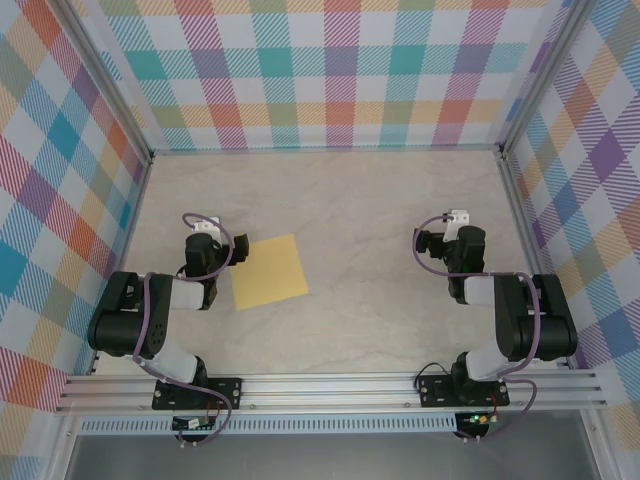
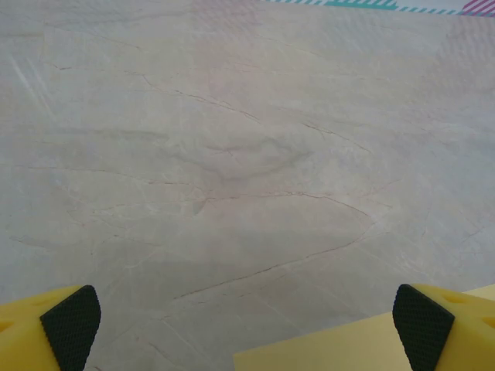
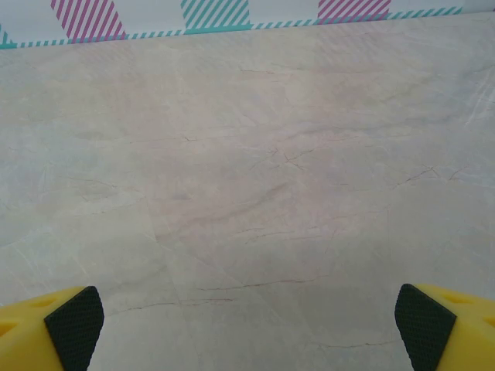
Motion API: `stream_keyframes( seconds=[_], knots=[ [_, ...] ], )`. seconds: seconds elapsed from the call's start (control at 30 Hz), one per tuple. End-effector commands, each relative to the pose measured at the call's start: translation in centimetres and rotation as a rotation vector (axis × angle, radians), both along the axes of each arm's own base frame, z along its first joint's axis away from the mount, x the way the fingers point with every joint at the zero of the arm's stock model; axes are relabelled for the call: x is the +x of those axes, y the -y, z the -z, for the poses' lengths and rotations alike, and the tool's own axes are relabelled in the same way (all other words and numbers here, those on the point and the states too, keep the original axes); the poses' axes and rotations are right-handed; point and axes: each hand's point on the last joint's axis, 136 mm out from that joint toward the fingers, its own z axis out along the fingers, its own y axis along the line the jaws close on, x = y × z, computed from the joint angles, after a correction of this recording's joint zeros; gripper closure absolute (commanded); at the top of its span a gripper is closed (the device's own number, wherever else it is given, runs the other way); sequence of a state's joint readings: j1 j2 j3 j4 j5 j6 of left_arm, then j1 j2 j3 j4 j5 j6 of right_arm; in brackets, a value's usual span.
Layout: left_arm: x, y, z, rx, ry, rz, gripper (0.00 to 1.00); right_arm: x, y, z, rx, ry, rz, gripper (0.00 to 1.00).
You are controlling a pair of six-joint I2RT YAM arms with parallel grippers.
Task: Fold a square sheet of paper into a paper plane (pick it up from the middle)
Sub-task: Move the square sheet of paper to the center of the table.
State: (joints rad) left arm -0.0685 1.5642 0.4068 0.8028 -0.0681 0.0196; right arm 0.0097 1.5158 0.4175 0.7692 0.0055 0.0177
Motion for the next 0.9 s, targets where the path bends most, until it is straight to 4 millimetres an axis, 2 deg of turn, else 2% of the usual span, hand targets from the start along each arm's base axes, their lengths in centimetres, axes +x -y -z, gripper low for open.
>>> stream_keyframes(
  seconds=[0.0, 0.8, 0.87],
  knots=[
    [0.58, -0.18, -0.63, 0.006, 0.018, 0.002, 0.0, 0.26, -0.18, -0.32, 0.003, 0.02, -0.018, 0.0],
    [0.47, -0.13, -0.66, 0.006, 0.021, 0.004, 0.0, 0.25, -0.19, -0.32, 0.003, 0.02, -0.018, 0.0],
    [0.44, -0.29, -0.92, 0.007, 0.024, -0.006, 0.0, 0.41, -0.11, -0.79, 0.002, 0.015, -0.014, 0.0]
  ],
)
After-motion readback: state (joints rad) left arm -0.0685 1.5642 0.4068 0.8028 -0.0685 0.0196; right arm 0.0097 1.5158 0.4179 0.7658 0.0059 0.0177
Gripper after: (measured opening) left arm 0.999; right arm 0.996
